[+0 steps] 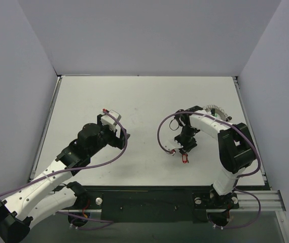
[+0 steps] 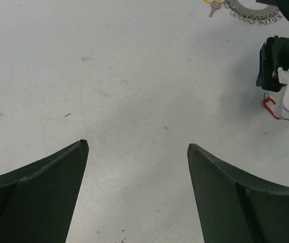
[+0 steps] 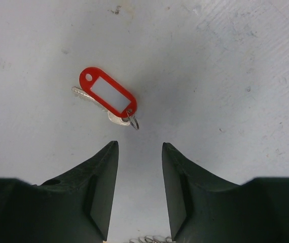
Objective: Put the keys on the keyring
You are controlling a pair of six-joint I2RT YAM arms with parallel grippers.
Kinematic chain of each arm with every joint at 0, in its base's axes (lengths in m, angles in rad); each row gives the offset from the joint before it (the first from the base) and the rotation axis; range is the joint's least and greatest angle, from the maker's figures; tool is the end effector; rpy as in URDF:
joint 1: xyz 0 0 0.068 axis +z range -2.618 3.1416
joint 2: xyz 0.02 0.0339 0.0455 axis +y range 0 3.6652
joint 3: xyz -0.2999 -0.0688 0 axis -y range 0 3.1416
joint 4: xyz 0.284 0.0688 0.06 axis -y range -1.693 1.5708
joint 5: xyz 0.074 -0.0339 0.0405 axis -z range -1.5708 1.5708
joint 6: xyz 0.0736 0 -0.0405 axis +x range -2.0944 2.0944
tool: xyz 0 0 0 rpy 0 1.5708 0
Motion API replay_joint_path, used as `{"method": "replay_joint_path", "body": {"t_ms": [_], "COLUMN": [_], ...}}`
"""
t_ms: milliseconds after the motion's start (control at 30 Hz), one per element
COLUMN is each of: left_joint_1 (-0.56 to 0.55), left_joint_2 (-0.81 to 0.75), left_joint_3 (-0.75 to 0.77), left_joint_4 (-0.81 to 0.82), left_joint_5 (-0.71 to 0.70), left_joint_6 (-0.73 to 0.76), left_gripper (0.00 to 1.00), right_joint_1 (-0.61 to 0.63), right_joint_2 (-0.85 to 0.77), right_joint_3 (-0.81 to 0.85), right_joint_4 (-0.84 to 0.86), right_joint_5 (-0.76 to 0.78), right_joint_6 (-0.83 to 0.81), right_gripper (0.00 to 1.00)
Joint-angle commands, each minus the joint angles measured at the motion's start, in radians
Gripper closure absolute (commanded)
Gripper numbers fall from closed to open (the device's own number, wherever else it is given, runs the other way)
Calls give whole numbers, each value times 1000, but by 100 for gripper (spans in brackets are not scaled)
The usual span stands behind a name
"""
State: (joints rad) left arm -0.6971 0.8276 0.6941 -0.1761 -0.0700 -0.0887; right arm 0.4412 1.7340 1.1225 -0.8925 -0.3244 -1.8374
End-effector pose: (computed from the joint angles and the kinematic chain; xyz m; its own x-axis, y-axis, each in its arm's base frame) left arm 0.1926 -0.1546 0.3111 -0.2849 0.1233 -0.9506 0.5663 0.8218 -0.0631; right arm 0.3022 0.1687 0.1521 0.6467 -0.7058 -0.2892 -0.7586 -0.6344 -0.1482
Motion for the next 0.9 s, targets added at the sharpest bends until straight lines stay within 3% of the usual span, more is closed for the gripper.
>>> {"method": "replay_joint_path", "body": {"t_ms": [0,867], "left_joint_1": [7,13], "left_joint_2": [-13,-10], "left_joint_3": [2,1], "left_joint_4": [35,40], "left_joint_5": [16,33], "left_joint_6": [12,7], "left_gripper": [11,11], "right_joint_1": [24,73], "right_joint_2": [15,-2], "right_joint_3": [-24,-85], "right_joint_4": [-20,3], "right_joint_5": [41,74], "right_joint_6": [3,26], "right_gripper": [65,80]}}
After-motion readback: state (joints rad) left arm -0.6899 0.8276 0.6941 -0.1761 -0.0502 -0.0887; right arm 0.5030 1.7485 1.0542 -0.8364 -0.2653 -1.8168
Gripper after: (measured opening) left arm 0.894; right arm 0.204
